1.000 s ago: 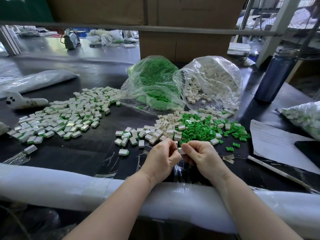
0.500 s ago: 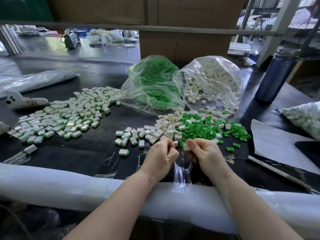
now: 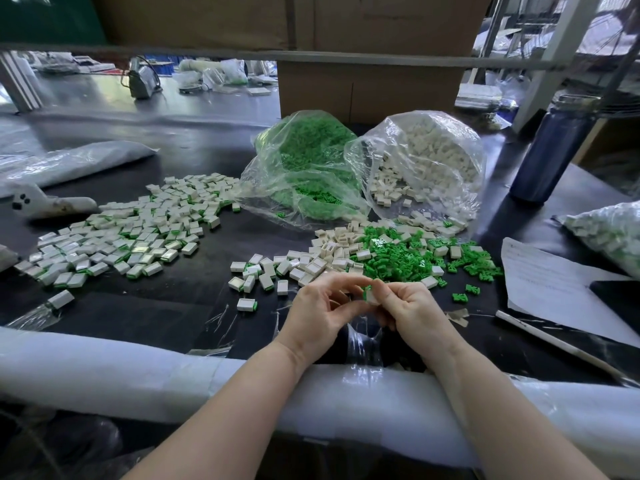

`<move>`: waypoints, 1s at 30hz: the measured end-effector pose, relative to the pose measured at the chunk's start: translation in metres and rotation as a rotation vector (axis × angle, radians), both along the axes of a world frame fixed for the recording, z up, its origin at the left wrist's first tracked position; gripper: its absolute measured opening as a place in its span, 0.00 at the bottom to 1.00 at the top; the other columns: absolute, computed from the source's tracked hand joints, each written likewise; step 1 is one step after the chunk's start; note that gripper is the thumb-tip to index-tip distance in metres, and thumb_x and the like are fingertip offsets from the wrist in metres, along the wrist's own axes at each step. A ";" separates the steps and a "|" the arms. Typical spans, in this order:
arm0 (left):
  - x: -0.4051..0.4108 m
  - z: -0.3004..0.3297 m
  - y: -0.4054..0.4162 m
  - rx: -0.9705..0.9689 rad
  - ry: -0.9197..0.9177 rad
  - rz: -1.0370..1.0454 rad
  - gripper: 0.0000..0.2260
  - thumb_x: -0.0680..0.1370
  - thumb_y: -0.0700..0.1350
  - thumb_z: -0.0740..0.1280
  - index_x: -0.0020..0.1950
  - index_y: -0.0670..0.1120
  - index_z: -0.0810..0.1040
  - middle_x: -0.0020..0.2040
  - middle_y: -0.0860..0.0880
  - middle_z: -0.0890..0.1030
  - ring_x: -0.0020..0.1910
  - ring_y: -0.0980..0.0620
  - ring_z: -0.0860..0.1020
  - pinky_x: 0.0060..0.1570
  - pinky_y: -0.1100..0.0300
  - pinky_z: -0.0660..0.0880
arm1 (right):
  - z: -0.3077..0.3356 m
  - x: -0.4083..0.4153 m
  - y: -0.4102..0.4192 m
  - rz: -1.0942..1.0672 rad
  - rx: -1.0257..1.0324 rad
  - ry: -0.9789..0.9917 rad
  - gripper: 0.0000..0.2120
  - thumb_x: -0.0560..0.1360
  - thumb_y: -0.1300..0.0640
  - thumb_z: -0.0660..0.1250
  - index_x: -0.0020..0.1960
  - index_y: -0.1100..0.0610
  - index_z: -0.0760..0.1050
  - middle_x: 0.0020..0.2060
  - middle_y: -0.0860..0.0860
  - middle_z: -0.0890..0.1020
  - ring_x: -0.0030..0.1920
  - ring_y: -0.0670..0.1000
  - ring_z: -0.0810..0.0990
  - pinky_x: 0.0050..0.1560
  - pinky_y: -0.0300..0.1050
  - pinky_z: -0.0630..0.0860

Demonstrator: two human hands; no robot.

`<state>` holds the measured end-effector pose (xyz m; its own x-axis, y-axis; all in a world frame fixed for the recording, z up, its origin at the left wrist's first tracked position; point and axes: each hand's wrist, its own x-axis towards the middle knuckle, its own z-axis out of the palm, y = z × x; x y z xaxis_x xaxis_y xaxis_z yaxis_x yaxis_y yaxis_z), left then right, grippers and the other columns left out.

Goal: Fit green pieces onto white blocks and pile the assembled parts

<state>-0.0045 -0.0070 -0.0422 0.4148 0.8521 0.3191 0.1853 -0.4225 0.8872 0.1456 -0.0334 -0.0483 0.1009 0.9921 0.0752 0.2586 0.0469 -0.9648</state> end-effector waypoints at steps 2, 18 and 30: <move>0.000 0.001 0.000 0.026 0.015 0.030 0.08 0.71 0.39 0.72 0.47 0.50 0.80 0.44 0.52 0.79 0.39 0.61 0.76 0.44 0.69 0.74 | 0.000 -0.001 0.000 0.010 -0.006 0.008 0.21 0.77 0.51 0.60 0.33 0.65 0.76 0.22 0.50 0.72 0.24 0.45 0.67 0.25 0.35 0.63; 0.001 -0.006 0.004 0.162 0.396 0.259 0.08 0.74 0.46 0.69 0.52 0.46 0.79 0.44 0.56 0.72 0.50 0.55 0.70 0.52 0.72 0.63 | -0.003 0.011 0.001 -0.555 -0.103 -0.673 0.15 0.76 0.57 0.65 0.62 0.53 0.74 0.61 0.52 0.74 0.60 0.56 0.68 0.61 0.49 0.63; 0.004 -0.010 0.004 0.214 0.505 0.257 0.11 0.76 0.44 0.66 0.58 0.48 0.77 0.53 0.52 0.70 0.59 0.54 0.66 0.62 0.68 0.58 | -0.001 0.005 0.001 -0.424 -0.089 -0.765 0.06 0.75 0.52 0.68 0.51 0.51 0.79 0.53 0.49 0.75 0.60 0.52 0.68 0.56 0.47 0.61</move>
